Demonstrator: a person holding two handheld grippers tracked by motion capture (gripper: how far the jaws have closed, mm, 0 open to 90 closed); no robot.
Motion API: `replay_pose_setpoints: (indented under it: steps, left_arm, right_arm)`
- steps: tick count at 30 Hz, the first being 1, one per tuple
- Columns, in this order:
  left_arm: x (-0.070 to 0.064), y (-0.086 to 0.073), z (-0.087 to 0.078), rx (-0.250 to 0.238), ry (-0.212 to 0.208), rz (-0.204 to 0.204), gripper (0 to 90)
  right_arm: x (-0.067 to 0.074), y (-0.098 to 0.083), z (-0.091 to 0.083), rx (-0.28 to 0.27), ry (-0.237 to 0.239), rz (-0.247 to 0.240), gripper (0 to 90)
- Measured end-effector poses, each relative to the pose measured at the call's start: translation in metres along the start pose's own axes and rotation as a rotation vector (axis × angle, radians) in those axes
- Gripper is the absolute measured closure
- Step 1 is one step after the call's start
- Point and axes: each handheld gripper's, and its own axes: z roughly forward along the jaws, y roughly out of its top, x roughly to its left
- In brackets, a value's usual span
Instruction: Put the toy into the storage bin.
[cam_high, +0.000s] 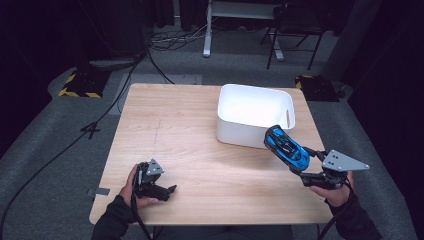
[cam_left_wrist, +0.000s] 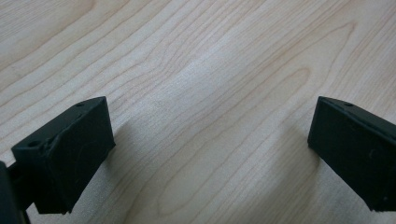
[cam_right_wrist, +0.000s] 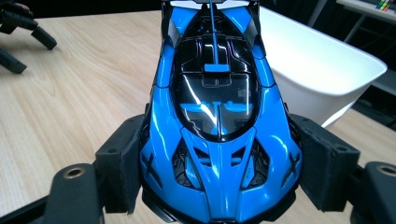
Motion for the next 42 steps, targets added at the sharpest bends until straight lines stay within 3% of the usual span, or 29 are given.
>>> replay_pose_setpoints:
  steps: [16,36,42]
  left_arm:
    - [0.0,0.0,0.0,0.0,0.0,0.0,0.5]
    - [0.0,0.0,0.0,0.0,0.0,0.0,0.4]
    - [0.0,0.0,0.0,0.0,0.0,0.0,0.5]
  right_arm:
    - [-0.02,0.026,0.014,-0.05,-0.038,0.014,26.7]
    - [-0.052,0.053,0.036,-0.034,-0.083,0.029,26.7]
    - [-0.063,0.059,0.044,-0.027,-0.083,0.059,26.7]
